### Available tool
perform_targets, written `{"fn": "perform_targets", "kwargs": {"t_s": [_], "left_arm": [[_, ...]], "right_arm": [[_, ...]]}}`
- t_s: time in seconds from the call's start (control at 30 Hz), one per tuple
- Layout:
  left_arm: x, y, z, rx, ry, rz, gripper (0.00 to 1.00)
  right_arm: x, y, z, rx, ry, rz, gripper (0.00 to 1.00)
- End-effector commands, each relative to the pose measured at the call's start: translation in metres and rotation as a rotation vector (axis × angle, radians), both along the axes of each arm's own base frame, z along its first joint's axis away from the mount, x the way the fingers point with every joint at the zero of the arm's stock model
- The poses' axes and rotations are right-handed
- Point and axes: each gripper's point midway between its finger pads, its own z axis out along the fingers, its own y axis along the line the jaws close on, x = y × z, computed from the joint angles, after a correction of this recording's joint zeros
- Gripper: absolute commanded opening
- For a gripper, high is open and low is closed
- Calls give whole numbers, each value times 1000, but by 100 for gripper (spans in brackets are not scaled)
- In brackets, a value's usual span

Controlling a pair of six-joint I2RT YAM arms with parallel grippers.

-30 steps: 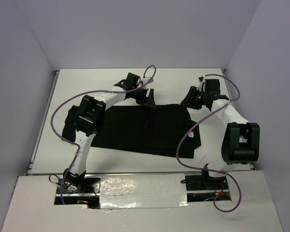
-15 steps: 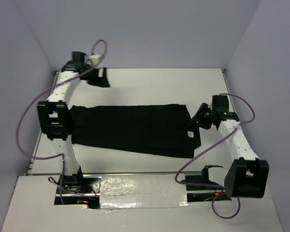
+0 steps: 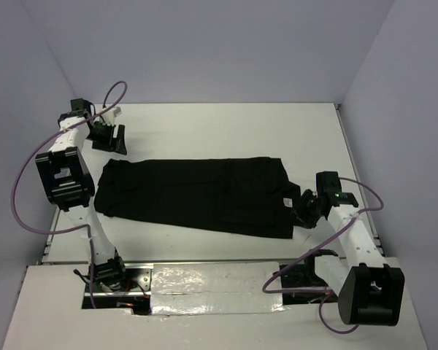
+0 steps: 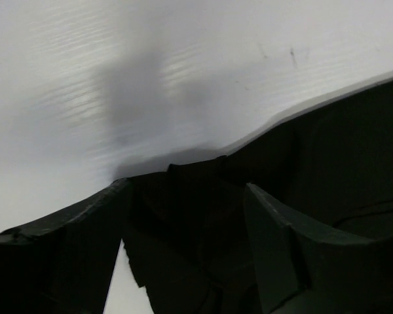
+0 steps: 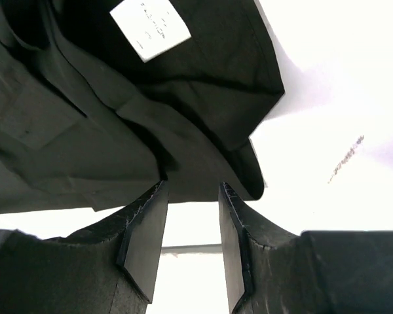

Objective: Fold and stack the long sleeve shirts
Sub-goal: Fold the shirt

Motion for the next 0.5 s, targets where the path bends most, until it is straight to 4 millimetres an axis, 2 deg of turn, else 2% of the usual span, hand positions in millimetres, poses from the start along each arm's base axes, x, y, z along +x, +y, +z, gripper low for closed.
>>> {"fn": "perform_targets", "kwargs": {"t_s": [0.0,0.13,0.23,0.33,0.47], "left_arm": [[-9,-16,-8,-28,31,-96,79],[-30,-24,-29,-34,137,-145,57],[-40,-18,-37,18,182,-144,56],[-43,-13,-34,53,189,-141,56],[-46,-19,-37,36,190,-168,52]], "right_arm": [[-8,2,2,12,7,-22,44],[-16,5,-9,29,34,-28,44],[-18,12,-14,65,47,-28,45],[-17,14,-16,65,56,-22,45],[-16,12,-23,47,62,-21,45]]}}
